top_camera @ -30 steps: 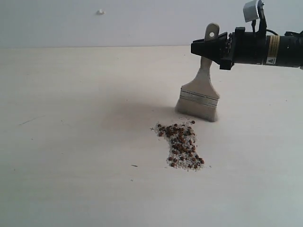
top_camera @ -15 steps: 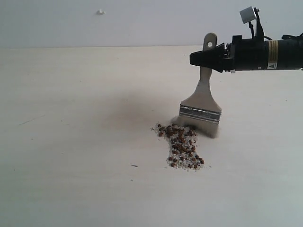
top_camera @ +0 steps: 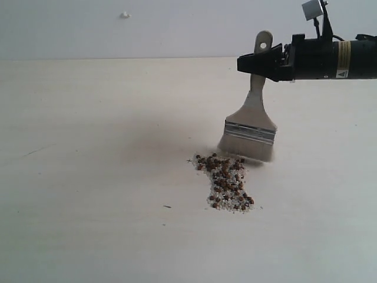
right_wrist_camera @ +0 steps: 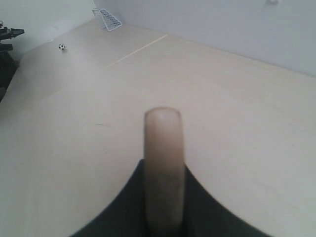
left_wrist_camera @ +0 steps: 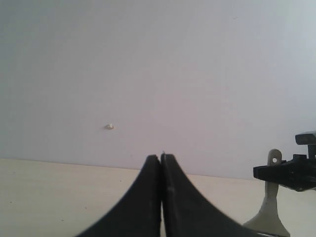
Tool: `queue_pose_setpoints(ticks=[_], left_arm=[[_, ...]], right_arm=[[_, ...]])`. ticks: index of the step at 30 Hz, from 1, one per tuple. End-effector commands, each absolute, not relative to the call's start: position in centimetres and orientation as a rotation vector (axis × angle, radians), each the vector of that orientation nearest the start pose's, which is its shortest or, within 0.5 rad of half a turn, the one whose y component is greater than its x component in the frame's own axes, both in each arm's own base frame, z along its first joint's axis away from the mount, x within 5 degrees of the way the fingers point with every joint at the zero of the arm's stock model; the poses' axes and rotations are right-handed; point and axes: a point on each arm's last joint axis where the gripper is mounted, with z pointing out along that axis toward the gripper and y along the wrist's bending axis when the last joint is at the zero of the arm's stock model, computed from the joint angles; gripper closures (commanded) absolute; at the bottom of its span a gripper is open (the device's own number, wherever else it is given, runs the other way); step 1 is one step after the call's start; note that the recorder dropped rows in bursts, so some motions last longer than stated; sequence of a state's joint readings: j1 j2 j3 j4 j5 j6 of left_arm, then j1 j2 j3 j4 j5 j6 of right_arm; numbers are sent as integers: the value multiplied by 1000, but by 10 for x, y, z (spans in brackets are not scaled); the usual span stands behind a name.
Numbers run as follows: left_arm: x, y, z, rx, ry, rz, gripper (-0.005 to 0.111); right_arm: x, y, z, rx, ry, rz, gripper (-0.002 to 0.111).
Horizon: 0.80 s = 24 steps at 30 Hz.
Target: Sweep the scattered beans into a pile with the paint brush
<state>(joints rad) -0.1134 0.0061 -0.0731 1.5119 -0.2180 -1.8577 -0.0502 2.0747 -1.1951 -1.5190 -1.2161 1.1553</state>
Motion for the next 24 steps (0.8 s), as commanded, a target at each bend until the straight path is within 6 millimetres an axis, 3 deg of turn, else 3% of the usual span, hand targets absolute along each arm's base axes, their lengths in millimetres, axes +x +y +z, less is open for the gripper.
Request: queue_pose_setpoints(ticks=[1, 12, 17, 24], left_arm=[[47, -25, 237, 18, 1428, -533, 107], [47, -25, 237, 18, 1428, -533, 107], [47, -25, 237, 18, 1428, -533, 107], [47, -25, 237, 18, 1428, -533, 107]], right_arm=[[384, 65, 191, -836, 1676, 1058, 108], [335, 61, 211, -655, 1525, 894, 108], [314, 68, 199, -519, 1556, 912, 108], [291, 100, 178, -199, 1585, 888, 108]])
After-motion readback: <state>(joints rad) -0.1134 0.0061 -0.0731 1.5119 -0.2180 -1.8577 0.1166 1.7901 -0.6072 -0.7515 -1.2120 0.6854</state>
